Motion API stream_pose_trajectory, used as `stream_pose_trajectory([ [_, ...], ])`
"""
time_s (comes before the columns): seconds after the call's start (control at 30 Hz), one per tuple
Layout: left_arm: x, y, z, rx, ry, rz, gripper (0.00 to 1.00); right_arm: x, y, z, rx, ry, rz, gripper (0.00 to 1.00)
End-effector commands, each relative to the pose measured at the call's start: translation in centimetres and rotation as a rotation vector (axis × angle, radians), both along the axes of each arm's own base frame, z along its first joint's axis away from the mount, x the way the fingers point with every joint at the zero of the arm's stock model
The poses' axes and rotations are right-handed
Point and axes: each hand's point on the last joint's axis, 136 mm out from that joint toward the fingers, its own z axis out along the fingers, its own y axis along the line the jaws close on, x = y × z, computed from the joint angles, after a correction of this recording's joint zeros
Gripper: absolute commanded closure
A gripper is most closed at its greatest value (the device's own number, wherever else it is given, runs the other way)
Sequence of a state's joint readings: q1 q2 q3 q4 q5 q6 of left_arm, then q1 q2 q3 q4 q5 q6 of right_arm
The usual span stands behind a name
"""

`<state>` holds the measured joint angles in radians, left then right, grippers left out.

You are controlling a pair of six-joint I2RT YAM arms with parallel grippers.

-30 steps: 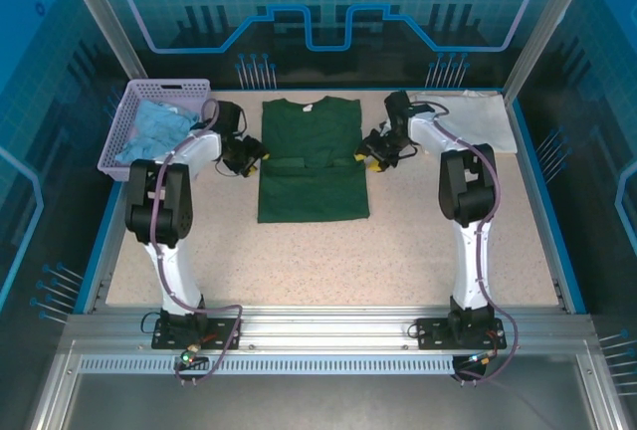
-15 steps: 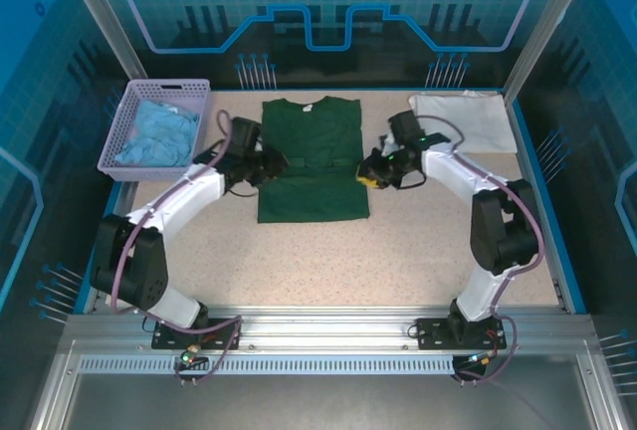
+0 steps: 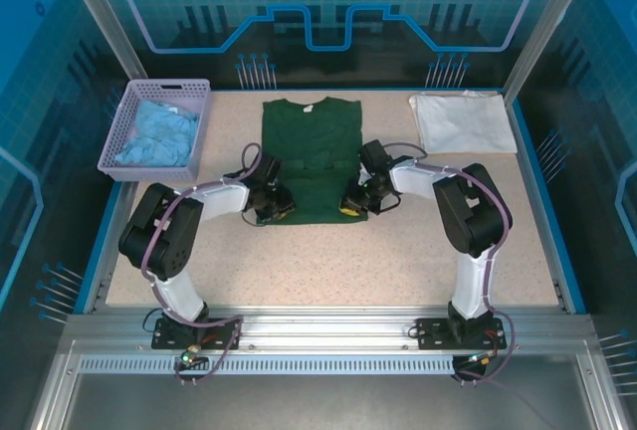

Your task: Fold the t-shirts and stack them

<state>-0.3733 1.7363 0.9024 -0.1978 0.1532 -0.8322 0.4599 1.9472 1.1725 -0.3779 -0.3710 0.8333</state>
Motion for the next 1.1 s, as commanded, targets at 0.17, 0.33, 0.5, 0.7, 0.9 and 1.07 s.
stream_pose_trajectory([
  [0.17, -8.8, 2.2, -1.2, 0.009, 0.112, -0.051, 0.79, -9.9, -2.4, -3.8, -0.134, 0.096, 0.035, 0.82],
  [0.33, -13.3, 3.0, -0.4, -0.014, 0.128, -0.056, 0.79, -14.0, -3.0, -2.7, -0.185, 0.066, 0.080, 0.76],
  [0.5, -12.6, 2.8, 4.4, -0.056, 0.004, -0.055, 0.74, -12.9, -3.1, 1.9, -0.183, -0.035, 0.070, 0.68],
  [0.7, -6.5, -0.3, 10.2, -0.104, -0.148, -0.121, 0.76, -7.1, -3.2, 7.7, -0.128, -0.182, -0.031, 0.66],
  [0.9, 0.2, -3.1, 8.8, -0.079, -0.161, -0.171, 0.84, -0.9, -2.7, 6.1, -0.106, -0.141, -0.086, 0.78],
  [1.07, 4.0, -2.3, 4.5, -0.038, -0.082, -0.124, 0.93, 1.8, -3.9, 1.9, -0.103, -0.035, -0.134, 0.84],
])
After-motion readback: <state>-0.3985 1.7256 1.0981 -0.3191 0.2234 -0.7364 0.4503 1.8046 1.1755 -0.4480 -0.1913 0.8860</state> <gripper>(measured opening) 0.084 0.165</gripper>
